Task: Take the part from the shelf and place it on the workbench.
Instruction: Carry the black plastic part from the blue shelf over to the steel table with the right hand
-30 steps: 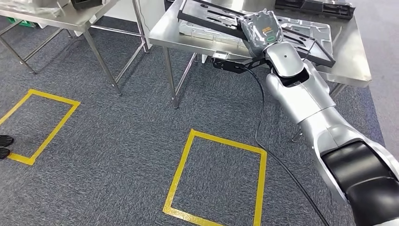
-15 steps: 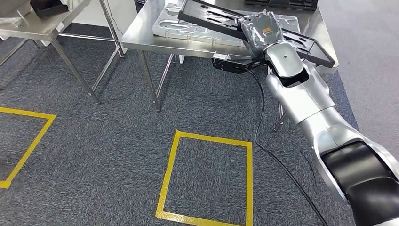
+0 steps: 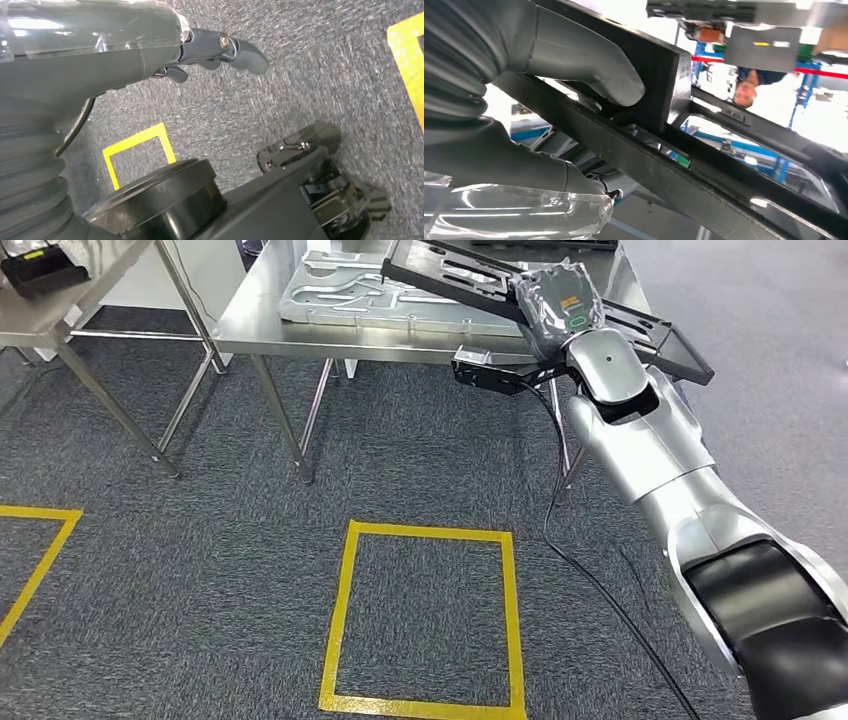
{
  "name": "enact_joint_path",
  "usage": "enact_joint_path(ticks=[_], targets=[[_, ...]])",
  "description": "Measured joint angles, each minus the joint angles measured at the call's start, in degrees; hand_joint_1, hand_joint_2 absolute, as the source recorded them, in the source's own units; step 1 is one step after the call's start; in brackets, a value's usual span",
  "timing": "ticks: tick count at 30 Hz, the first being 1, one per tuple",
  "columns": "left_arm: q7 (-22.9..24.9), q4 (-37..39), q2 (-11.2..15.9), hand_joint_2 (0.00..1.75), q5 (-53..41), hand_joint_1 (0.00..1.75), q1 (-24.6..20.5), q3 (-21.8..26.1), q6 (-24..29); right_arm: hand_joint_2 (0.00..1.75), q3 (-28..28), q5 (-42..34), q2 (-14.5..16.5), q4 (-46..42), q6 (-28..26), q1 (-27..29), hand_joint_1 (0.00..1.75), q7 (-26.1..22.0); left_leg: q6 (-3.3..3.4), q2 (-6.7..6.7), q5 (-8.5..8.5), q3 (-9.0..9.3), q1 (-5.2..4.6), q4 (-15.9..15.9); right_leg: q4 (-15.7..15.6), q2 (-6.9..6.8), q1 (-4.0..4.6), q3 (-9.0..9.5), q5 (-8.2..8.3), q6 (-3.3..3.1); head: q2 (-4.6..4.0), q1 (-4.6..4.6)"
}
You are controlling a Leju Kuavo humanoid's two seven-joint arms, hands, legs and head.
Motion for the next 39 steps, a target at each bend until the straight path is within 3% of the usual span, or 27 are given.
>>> enact_joint_path(ticks=[2,3,5,6,7,8,9,11,13,15,17,18,20,22,23,24,26,28,31,39], targets=[[0.0,0.0,0.0,1.75,0.0,0.00,0.0,0.0,0.0,1.75,-0.1,0.0,0.0,0.0,0.0,-0.1,1.75,0.0,-0.61,-0.97,-1.43,-0.57,0.21,1.6,-0.2,0.77,-0.25,0.01,0.27,-0.69,0.00,-0.01],[0.0,0.0,0.0,1.75,0.0,0.00,0.0,0.0,0.0,1.75,-0.1,0.0,0.1,-0.1,0.0,-0.1,1.75,0.0,-0.85,-1.88,-3.03,-1.59,0.35,4.1,-0.3,1.14,-0.37,0.04,0.38,-0.99,0.00,-0.01],[-0.1,0.0,0.0,1.75,0.1,0.00,0.0,0.0,0.0,1.75,-0.1,0.0,0.2,-0.1,0.0,-0.1,1.75,0.0,-1.09,-3.21,-6.85,-4.98,0.48,11.9,-0.3,2.04,-0.31,-0.07,0.46,-1.34,0.00,-0.01],[-0.1,0.0,0.0,1.75,0.1,0.00,0.0,0.0,0.0,1.75,-0.1,0.0,0.2,-0.1,0.0,0.0,1.75,0.0,-1.14,-3.42,-8.01,-6.56,0.49,15.3,-0.3,2.59,-0.25,-0.12,0.48,-1.38,0.00,-0.01],[-0.1,0.0,0.0,1.75,0.2,0.00,0.0,0.0,0.0,1.75,-0.1,0.0,0.3,-0.1,0.0,0.1,1.75,-0.1,-1.11,-3.50,-8.06,-7.32,0.49,16.9,-0.3,3.16,-0.20,-0.14,0.50,-1.40,0.00,-0.01],[-0.1,0.0,0.0,1.75,0.2,0.00,0.0,0.0,0.0,1.75,-0.1,0.0,0.3,-0.1,0.0,0.1,1.75,-0.1,-0.97,-3.57,-6.96,-7.00,0.49,16.1,-0.2,3.73,-0.16,-0.14,0.50,-1.40,0.00,-0.01],[-0.1,0.0,0.0,1.75,0.2,0.00,0.0,0.0,0.0,1.75,-0.1,0.0,0.3,-0.1,0.0,0.2,1.75,0.0,-0.74,-3.81,-5.00,-5.67,0.49,13.2,-0.1,4.30,-0.13,-0.11,0.49,-1.37,0.00,-0.01],[0.0,0.0,0.0,1.75,0.2,0.00,0.1,0.0,0.0,1.75,-0.1,0.0,0.3,-0.2,-0.1,0.1,1.75,0.0,-0.06,-5.51,-1.28,-2.11,0.51,5.1,0.0,5.38,-0.11,-0.20,0.54,-1.15,0.00,0.00],[0.0,0.0,0.1,1.75,0.2,0.00,0.0,0.0,0.0,1.75,-0.1,0.0,0.4,-0.2,-0.1,0.2,1.75,0.0,0.43,-6.84,-0.10,-0.31,0.44,0.9,0.0,6.31,-0.19,-0.58,0.81,-0.53,0.00,0.00],[0.0,0.0,0.0,1.75,0.2,0.00,0.0,0.0,0.0,1.75,-0.3,-0.2,0.4,-0.1,0.0,0.3,1.75,0.0,0.82,-6.40,0.00,-0.15,0.40,0.3,-0.4,7.11,-0.30,-0.88,1.25,0.33,0.00,0.00],[0.0,0.0,0.0,1.75,0.2,0.00,0.0,0.0,0.1,1.75,-0.6,-0.7,0.4,-0.1,0.1,0.3,1.75,0.0,1.52,-5.59,0.58,0.08,0.59,-0.5,0.5,5.79,-0.21,-1.42,0.50,0.89,0.00,0.01],[0.0,0.0,-0.1,1.75,0.3,0.00,-0.1,0.0,0.2,1.75,-0.7,-0.8,0.5,-0.1,0.0,0.2,1.75,-0.1,1.84,-5.21,0.86,0.18,0.73,-0.9,2.5,4.56,-0.10,-2.29,-0.80,1.06,0.00,0.01],[-0.1,0.0,-0.1,1.75,0.4,0.00,-0.1,0.0,0.3,1.75,-0.8,-0.6,0.6,0.0,-0.2,0.2,1.75,-0.1,2.10,-4.62,1.04,0.18,0.72,-1.1,9.6,2.47,-0.16,-5.40,-4.57,1.32,0.00,0.02],[-0.1,0.0,-0.2,1.75,0.4,0.00,0.0,0.0,0.4,1.75,-0.8,-0.1,0.6,0.4,-0.2,0.4,1.75,-0.1,2.08,-4.21,1.01,0.12,0.71,-1.0,15.3,2.05,-0.40,-7.87,-6.37,1.63,0.00,0.02],[-0.1,0.0,-0.2,1.75,0.5,0.00,0.0,0.0,0.4,1.75,-0.8,0.0,0.6,0.6,-0.1,0.4,1.75,-0.2,2.01,-4.07,0.97,0.12,0.72,-0.9,15.2,1.96,-0.53,-7.68,-5.74,1.72,0.00,0.02],[-0.1,0.0,-0.2,1.75,0.5,0.00,0.0,0.0,0.4,1.75,-0.8,0.1,0.6,0.7,-0.1,0.4,1.75,-0.2,1.91,-3.95,0.87,0.13,0.72,-0.8,12.8,1.82,-0.62,-6.34,-4.17,1.75,0.00,0.02],[-0.1,0.0,-0.4,1.75,0.6,0.00,0.0,0.0,0.4,1.75,-0.8,0.3,0.6,0.8,-0.2,0.1,1.75,-0.3,1.50,-3.79,0.52,0.06,0.61,-0.3,4.9,1.28,-0.56,-2.11,-0.88,1.59,0.00,0.02],[-0.2,0.0,-0.5,1.75,0.8,0.00,0.0,0.0,0.4,1.75,-0.8,0.4,0.7,0.9,-0.3,-0.1,1.75,-0.4,1.22,-3.68,0.14,-0.19,0.32,0.2,0.2,0.94,-0.36,0.20,0.18,1.20,0.00,0.01],[-0.4,0.0,-0.4,1.75,1.0,0.00,0.1,0.0,0.4,1.75,-0.7,0.5,0.8,1.0,-0.3,0.0,1.75,-0.4,1.42,-3.52,0.06,-0.36,0.09,0.2,-0.4,1.08,-0.29,0.24,0.10,0.87,0.00,0.00],[-1.0,0.0,-0.4,1.75,2.1,0.00,0.1,0.2,0.4,1.75,-0.7,0.6,0.9,1.3,-0.3,0.0,1.75,-0.3,0.65,-3.28,0.51,-0.21,0.17,-0.5,-0.4,1.36,-0.10,-0.01,0.16,0.24,0.00,-0.01]])
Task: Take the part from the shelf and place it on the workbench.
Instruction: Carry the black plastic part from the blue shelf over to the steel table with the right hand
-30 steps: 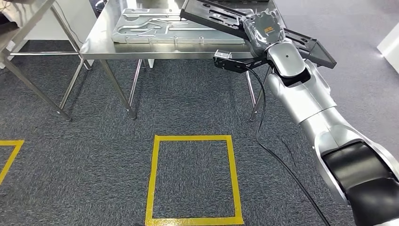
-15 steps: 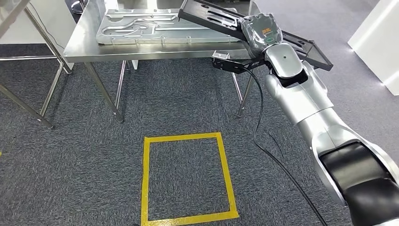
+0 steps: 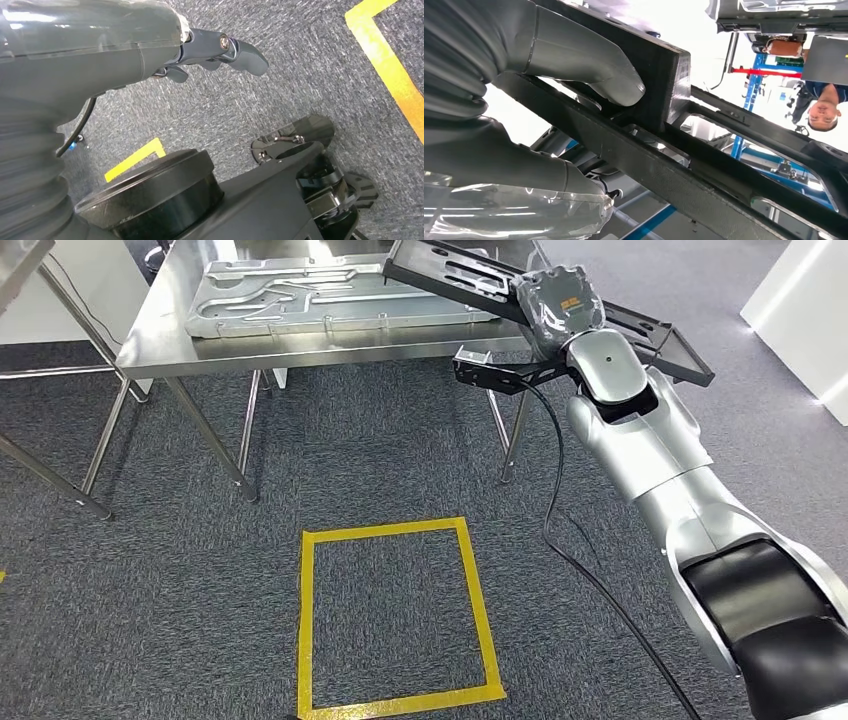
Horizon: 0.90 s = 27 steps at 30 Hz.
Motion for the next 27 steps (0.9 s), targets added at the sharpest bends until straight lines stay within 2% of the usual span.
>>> enact_joint_path(ticks=[4,16,18,20,22,24,26,27], targets=[[-0.1,0.0,0.0,1.75,0.5,0.00,0.0,0.3,0.0,1.75,0.0,-0.2,0.0,0.0,0.0,0.0,1.75,-0.1,-0.20,0.00,0.06,-0.02,0.00,0.0,0.0,-0.01,0.10,0.00,0.04,-0.04,0.00,0.00],[0.1,0.0,0.0,1.75,0.7,0.00,0.2,0.6,-0.5,1.75,0.0,-0.9,0.0,0.3,0.0,0.0,1.75,-0.1,-0.19,-0.03,0.06,-0.21,-0.02,0.3,0.0,-0.05,-0.01,0.01,0.22,0.18,0.00,0.00],[0.5,0.0,0.0,1.75,0.7,0.00,0.2,0.7,-0.7,1.75,0.0,-1.1,0.0,0.4,0.0,-0.1,1.75,-0.1,0.17,-0.03,-0.09,-0.34,-0.20,0.5,-0.3,-0.06,-0.33,0.07,0.38,0.44,0.00,0.01],[0.8,0.0,0.1,1.75,0.6,0.00,0.2,0.7,-0.8,1.75,0.0,-1.6,0.1,0.6,0.1,-0.4,1.75,-0.2,0.93,0.00,-0.46,-0.30,-0.31,-0.3,-0.3,-0.06,-0.43,0.33,0.99,0.96,0.00,0.01],[1.1,0.0,0.1,1.75,0.5,0.00,0.3,0.7,-0.8,1.75,0.0,-2.0,0.1,0.8,0.1,-1.0,1.75,-0.1,1.58,0.02,-0.41,0.91,-0.01,-1.8,0.3,-0.02,-0.33,0.25,1.26,1.31,0.00,0.02],[1.4,0.0,0.2,1.75,0.3,0.00,0.4,0.7,-1.0,1.75,0.0,-2.3,-0.1,1.0,0.1,-1.8,1.75,0.0,1.89,0.14,-0.28,2.31,0.32,-2.5,3.5,0.14,-0.46,-1.51,-0.47,1.52,0.00,0.02],[1.6,0.0,0.2,1.75,0.1,0.00,0.3,0.7,-1.4,1.75,0.0,-2.5,-0.3,1.1,0.2,-2.3,1.75,0.0,1.78,0.35,-0.67,3.05,0.48,-2.6,10.4,0.29,-0.70,-5.36,-3.28,2.12,0.00,0.02],[1.6,0.0,0.2,1.75,0.0,0.00,0.3,0.7,-1.5,1.75,0.0,-2.5,-0.4,1.2,0.2,-2.3,1.75,0.0,1.54,0.38,-0.98,3.50,0.61,-2.5,13.3,0.29,-0.93,-7.27,-4.05,2.57,0.00,0.02]])
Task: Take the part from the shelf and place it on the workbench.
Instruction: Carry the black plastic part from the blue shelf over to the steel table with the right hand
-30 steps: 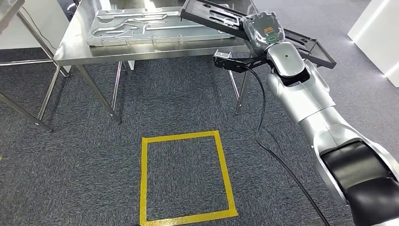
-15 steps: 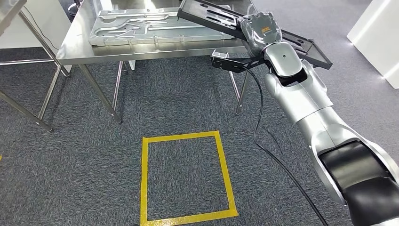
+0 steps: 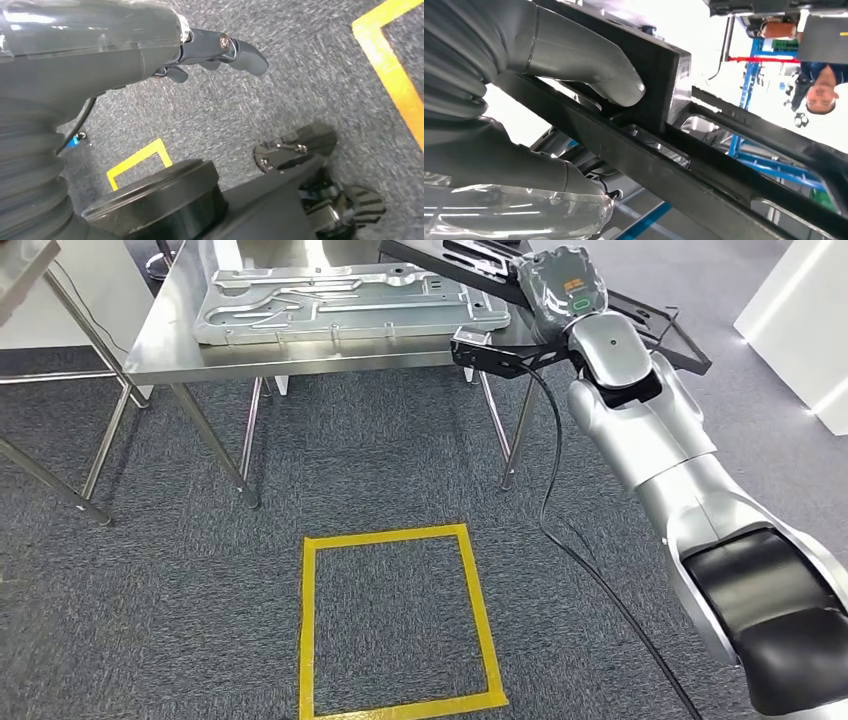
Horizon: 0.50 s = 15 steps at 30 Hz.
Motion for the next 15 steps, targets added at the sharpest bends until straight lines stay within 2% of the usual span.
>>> enact_joint_path(ticks=[1,2,3,4,5,6,7,9,10,11,12,13,14,15], targets=[[0.1,0.0,0.0,1.75,0.0,0.00,0.1,0.0,-0.1,1.75,0.0,0.0,-0.2,0.1,0.1,0.1,1.75,0.0,-0.33,-0.03,-0.42,0.57,0.20,0.0,1.3,-0.02,-0.26,-1.15,-0.05,0.38,0.00,0.00],[0.1,0.0,0.0,1.75,0.0,0.00,0.2,0.0,-0.3,1.75,0.0,0.0,-0.3,0.2,0.4,0.1,1.75,0.1,-0.78,-0.07,-0.98,1.28,0.50,0.1,0.3,-0.08,-0.54,-1.23,0.70,0.73,0.00,0.01],[0.1,0.0,0.0,1.75,0.0,0.00,0.3,0.0,-0.4,1.75,0.0,0.1,-0.4,0.2,0.7,0.1,1.75,0.2,-1.30,-0.08,-1.71,2.12,0.87,0.2,-2.7,-0.25,-0.87,-0.33,2.23,1.14,0.00,0.01],[0.1,0.0,0.1,1.75,0.0,0.00,0.4,0.0,-0.5,1.75,0.0,0.2,-0.6,0.2,1.0,-0.1,1.75,0.3,-1.90,-0.05,-2.59,2.82,1.17,0.4,-6.9,-0.75,-1.25,1.05,4.79,1.57,0.00,0.01],[0.1,0.0,0.1,1.75,0.0,0.00,0.5,0.0,-0.7,1.75,0.0,0.3,-0.8,0.3,1.5,-0.3,1.75,0.4,-2.50,0.00,-3.47,3.55,1.40,0.6,-10.4,-1.36,-1.33,2.22,6.63,1.55,0.00,0.01],[0.1,0.0,0.2,1.75,0.0,0.00,0.5,0.0,-0.8,1.75,0.1,0.5,-0.9,0.3,2.0,-0.7,1.75,0.5,-3.11,0.13,-4.22,4.07,1.44,0.6,-12.6,-1.78,-1.19,2.98,7.94,1.07,0.00,-0.03],[0.1,0.0,0.2,1.75,0.0,0.00,0.4,0.0,-0.8,1.75,0.1,0.6,-1.0,0.4,2.6,-1.0,1.75,0.5,-3.69,0.29,-4.73,4.60,1.42,0.5,-13.6,-1.99,-0.99,3.23,8.50,0.28,0.00,-0.03],[0.1,0.0,0.3,1.75,0.0,0.00,0.3,0.0,-0.9,1.75,0.2,0.7,-1.2,0.4,3.9,-1.9,1.75,0.5,-4.65,0.49,-4.51,5.13,1.47,0.8,-13.2,-1.49,-0.63,3.61,7.19,-1.65,0.00,-0.06],[0.1,0.0,0.3,1.75,0.0,0.00,0.3,0.0,-0.9,1.75,0.2,0.7,-1.2,0.4,4.5,-2.3,1.75,0.4,-4.90,0.42,-3.62,4.50,1.63,2.4,-13.3,-1.23,-0.69,4.12,6.63,-2.26,0.00,-0.05],[0.1,0.0,0.3,1.75,0.0,0.00,0.3,0.0,-1.0,1.75,0.2,0.7,-1.3,0.5,4.9,-2.9,1.75,0.4,-5.01,0.25,-2.45,2.88,1.73,5.4,-13.4,-1.01,-0.68,4.83,6.00,-2.77,0.00,-0.07],[0.0,0.0,0.3,1.75,0.0,0.00,0.3,0.0,-1.0,1.75,0.3,0.7,-1.3,0.5,5.2,-3.3,1.75,0.3,-4.99,0.04,-1.73,0.59,1.78,9.2,-13.6,-0.73,-0.58,5.74,5.37,-3.18,0.00,-0.07],[0.0,0.0,0.3,1.75,0.1,0.00,0.3,0.0,-1.1,1.75,0.4,0.7,-1.3,0.7,5.5,-3.4,1.75,0.2,-4.86,-0.19,-2.04,-2.09,1.71,13.0,-14.0,-0.47,-0.41,6.86,4.61,-3.48,0.00,-0.07],[0.0,0.0,0.3,1.75,0.2,0.00,0.4,0.0,-1.1,1.75,0.5,0.7,-1.3,0.9,5.8,-3.3,1.75,0.0,-4.69,-0.36,-3.85,-4.53,1.52,16.0,-14.4,-0.23,-0.18,8.20,3.77,-3.72,0.00,-0.07],[0.0,0.0,0.3,1.75,0.3,0.00,0.5,0.0,-1.2,1.75,0.7,0.7,-1.3,1.1,6.0,-3.0,1.75,-0.1,-4.47,-0.46,-6.70,-6.56,1.23,17.5,-14.8,0.00,0.08,9.70,2.87,-3.92,0.00,-0.06]])
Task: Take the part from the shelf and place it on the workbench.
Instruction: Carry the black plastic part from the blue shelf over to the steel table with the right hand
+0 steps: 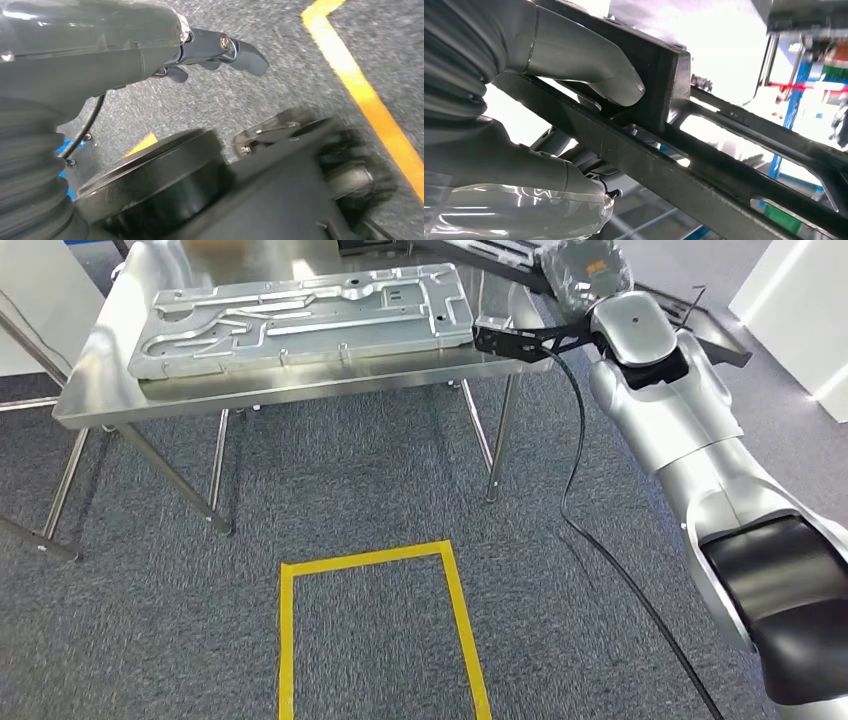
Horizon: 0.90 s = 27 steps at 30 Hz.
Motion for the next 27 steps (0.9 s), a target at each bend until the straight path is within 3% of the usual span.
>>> enact_joint_path(ticks=[2,3,4,6,7,8,10,12,13,15,16,17,19,20,21,22,24,27], targets=[[-0.1,0.0,0.0,1.75,0.2,0.00,0.0,0.0,0.0,1.75,0.4,-0.1,0.1,0.5,0.3,0.3,1.75,-0.1,0.85,-0.09,-5.10,-2.74,-0.77,-1.1,-0.7,0.39,0.60,3.15,-1.92,-0.29,0.00,0.00],[-0.1,0.0,0.0,1.75,0.2,0.00,0.0,0.0,-0.1,1.75,0.5,-0.2,0.1,0.6,0.3,0.2,1.75,-0.1,1.60,-0.14,-5.09,-3.56,-1.22,-3.4,-1.0,0.55,0.95,4.74,-2.95,-0.39,0.00,0.00],[-0.1,0.0,0.0,1.75,0.2,0.00,0.1,0.0,-0.1,1.75,0.6,-0.3,0.2,0.8,0.3,0.2,1.75,-0.1,2.64,-0.30,-1.97,-4.09,-1.74,-6.8,-1.4,0.66,1.23,6.26,-4.01,-0.49,0.00,0.00],[-0.1,0.0,0.2,1.75,0.2,0.00,0.4,0.0,-0.1,1.75,1.0,-0.5,0.3,1.5,0.1,0.4,1.75,-0.1,4.55,-1.26,10.07,-4.29,-2.93,-13.5,-2.0,0.95,1.61,8.98,-5.83,-0.33,0.00,0.02],[-0.1,0.0,0.2,1.75,0.2,0.00,0.4,0.0,-0.1,1.75,1.1,-0.5,0.3,1.8,0.0,0.5,1.75,-0.1,5.12,-1.65,14.69,-4.04,-3.45,-15.4,-2.4,1.13,1.49,9.73,-6.44,-0.02,0.00,0.06],[-0.2,0.0,0.3,1.75,0.2,0.00,0.4,0.0,-0.1,1.75,1.3,-0.6,0.3,2.0,-0.1,0.5,1.75,0.0,5.34,-1.96,16.94,-3.83,-3.91,-16.1,-2.7,1.33,1.24,10.24,-6.77,0.40,0.00,0.14],[-0.1,0.0,0.2,1.75,0.3,0.00,0.1,0.1,-0.1,1.75,1.5,-0.7,0.4,1.7,-0.3,0.4,1.75,0.1,5.62,-1.91,15.89,-2.76,-4.07,-16.6,-3.4,1.47,0.74,11.01,-7.30,1.07,0.00,0.12],[-0.1,0.0,0.3,1.75,0.6,0.00,0.1,0.1,-0.1,1.75,1.5,-0.8,0.4,1.5,-0.6,0.5,1.75,0.3,5.85,-1.97,14.63,-0.56,-3.50,-18.2,-1.1,1.05,0.67,10.46,-8.82,1.74,0.00,0.03],[-0.1,0.0,0.3,1.75,0.8,0.00,0.2,0.1,-0.1,1.75,1.6,-0.8,0.4,1.6,-0.8,0.9,1.75,0.3,5.88,-2.00,13.87,0.93,-3.14,-19.2,2.0,0.76,0.58,8.99,-10.14,2.21,0.00,0.06],[-0.1,0.0,0.1,1.75,1.1,0.00,0.4,0.1,-0.1,1.75,1.8,-0.8,0.4,2.1,-0.8,2.6,1.75,0.4,5.78,-2.08,12.60,3.69,-2.61,-20.2,9.7,0.41,0.27,4.35,-11.85,3.26,0.00,0.07],[-0.1,0.0,0.0,1.75,1.1,0.00,0.6,0.1,-0.1,1.75,2.0,-0.8,0.4,2.5,-0.8,3.7,1.75,0.4,5.52,-2.19,11.86,4.97,-2.32,-20.5,12.1,0.32,0.05,2.06,-11.10,3.64,0.00,0.07],[-0.1,0.0,0.0,1.75,1.2,0.00,0.8,0.2,-0.1,1.75,2.1,-0.8,0.4,2.8,-0.7,4.5,1.75,0.4,5.20,-2.33,11.08,6.05,-2.05,-20.7,12.5,0.26,-0.19,0.18,-8.80,3.86,0.00,0.07],[-0.1,0.0,-0.1,1.75,1.2,0.00,1.2,0.2,-0.1,1.75,2.2,-0.8,0.4,3.1,-0.7,4.9,1.75,0.4,4.54,-2.58,9.51,7.42,-1.68,-20.4,7.2,0.04,-0.56,-1.78,-0.88,3.90,0.00,0.07],[-0.2,0.0,-0.2,1.75,1.2,0.00,1.4,0.2,-0.1,1.75,2.3,-0.8,0.3,3.2,-0.7,4.6,1.75,0.4,4.23,-2.64,8.84,7.67,-1.58,-20.1,4.3,-0.11,-0.57,-2.09,2.48,3.77,0.00,0.05],[-0.2,0.0,-0.2,1.75,1.2,0.00,1.6,0.2,-0.1,1.75,2.3,-0.8,0.2,3.3,-0.7,4.4,1.75,0.4,3.87,-2.71,8.28,7.66,-1.55,-19.6,2.3,-0.18,-0.41,-2.30,4.77,3.54,0.00,0.03],[-0.3,0.1,-0.2,1.75,1.2,0.00,1.7,0.2,-0.1,1.75,2.4,-0.9,0.1,3.4,-0.7,4.3,1.75,0.4,3.59,-2.75,7.86,7.45,-1.51,-19.2,1.6,-0.22,-0.20,-2.49,5.76,3.27,0.00,0.02],[-0.4,0.1,-0.3,1.75,1.2,0.00,1.6,0.2,0.0,1.75,2.5,-0.9,0.0,3.6,-0.6,4.2,1.75,0.4,3.23,-2.82,7.72,6.75,-1.53,-18.7,2.2,-0.16,0.11,-3.07,5.83,2.88,0.00,0.00],[-0.5,0.1,-0.3,1.75,1.2,0.00,1.4,0.3,0.0,1.75,2.6,-0.9,0.0,3.6,-0.5,3.9,1.75,0.4,3.03,-2.77,8.05,6.47,-1.64,-19.2,2.3,-0.07,-0.09,-3.61,5.75,2.80,0.00,0.00]])
